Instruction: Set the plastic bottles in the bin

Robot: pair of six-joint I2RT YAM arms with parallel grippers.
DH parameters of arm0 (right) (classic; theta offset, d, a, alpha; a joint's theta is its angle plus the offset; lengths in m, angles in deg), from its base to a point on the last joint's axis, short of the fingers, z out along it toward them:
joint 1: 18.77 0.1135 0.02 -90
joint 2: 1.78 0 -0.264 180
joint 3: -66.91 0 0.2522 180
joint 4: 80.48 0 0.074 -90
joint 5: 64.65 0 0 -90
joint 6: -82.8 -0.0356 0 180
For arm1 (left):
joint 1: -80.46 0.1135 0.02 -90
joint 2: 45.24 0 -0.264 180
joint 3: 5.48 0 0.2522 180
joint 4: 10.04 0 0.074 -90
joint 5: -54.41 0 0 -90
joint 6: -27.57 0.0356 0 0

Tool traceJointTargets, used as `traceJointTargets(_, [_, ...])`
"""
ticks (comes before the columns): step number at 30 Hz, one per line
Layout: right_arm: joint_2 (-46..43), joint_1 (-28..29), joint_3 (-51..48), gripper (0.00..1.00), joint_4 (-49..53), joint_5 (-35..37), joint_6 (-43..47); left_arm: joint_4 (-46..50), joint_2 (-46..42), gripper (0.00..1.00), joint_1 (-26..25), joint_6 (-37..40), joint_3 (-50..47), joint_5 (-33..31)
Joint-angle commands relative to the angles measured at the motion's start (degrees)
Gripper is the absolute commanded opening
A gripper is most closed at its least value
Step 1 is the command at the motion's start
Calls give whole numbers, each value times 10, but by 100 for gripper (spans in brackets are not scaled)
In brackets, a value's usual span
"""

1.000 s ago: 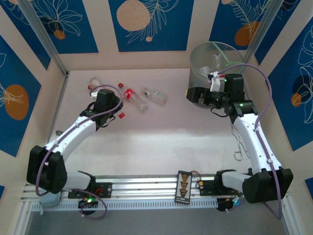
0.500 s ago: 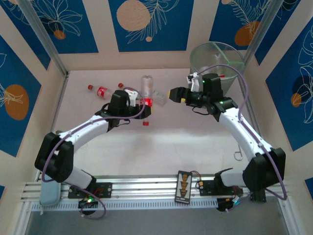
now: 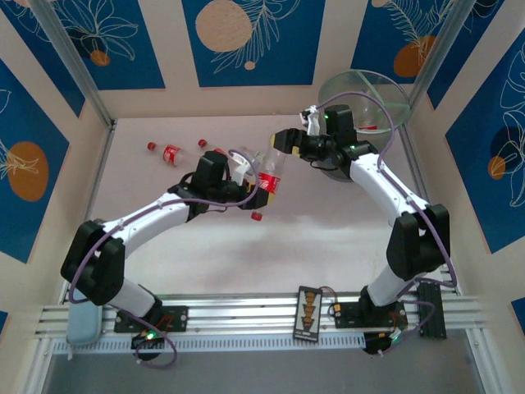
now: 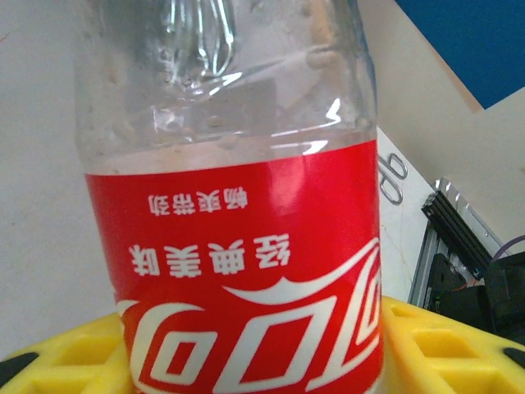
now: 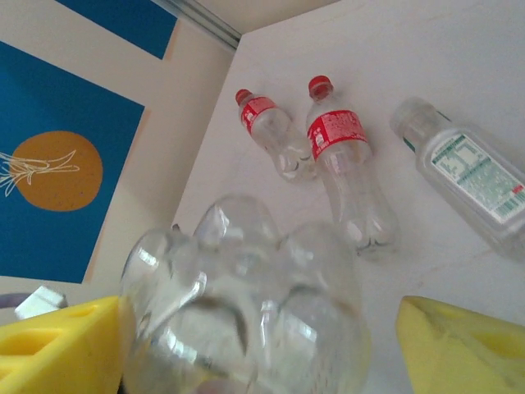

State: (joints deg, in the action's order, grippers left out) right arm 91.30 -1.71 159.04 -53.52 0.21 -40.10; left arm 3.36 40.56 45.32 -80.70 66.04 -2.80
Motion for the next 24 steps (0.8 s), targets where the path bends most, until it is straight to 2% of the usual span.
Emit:
traceJointTargets(1, [8,-10,9,76,-4,-43,1,7,4,0,-6,25,16,17])
traceJointTargets(3, [13,-8,11,68,-10,-57,-4,11,10,0,-6,25,21,18])
traceJointTargets(6, [19,-5,13,63,-12,-64,-4,8,22,0,-8,26,29,25])
traceJointTargets(14, [24,-6,16,55,2,-53,7,6,33,0,-10,26,44,28])
traceJointTargets(15, [24,-7,17,55,5,-50,10,6,32,6,-10,26,44,25])
traceJointTargets(16, [23,-7,18,55,7,-48,12,6,32,20,-10,26,43,23])
traceJointTargets(18, [19,-8,21,55,12,-40,18,-2,26,60,-9,25,37,22])
traceJointTargets(19, [18,-8,24,55,16,-35,22,-5,22,76,-10,24,33,22])
traceJointTargets(21, [15,-7,33,54,26,-22,32,-12,8,99,-9,25,23,15])
traceJointTargets(24, [12,-8,53,54,44,-1,49,-6,-19,100,-7,29,11,4])
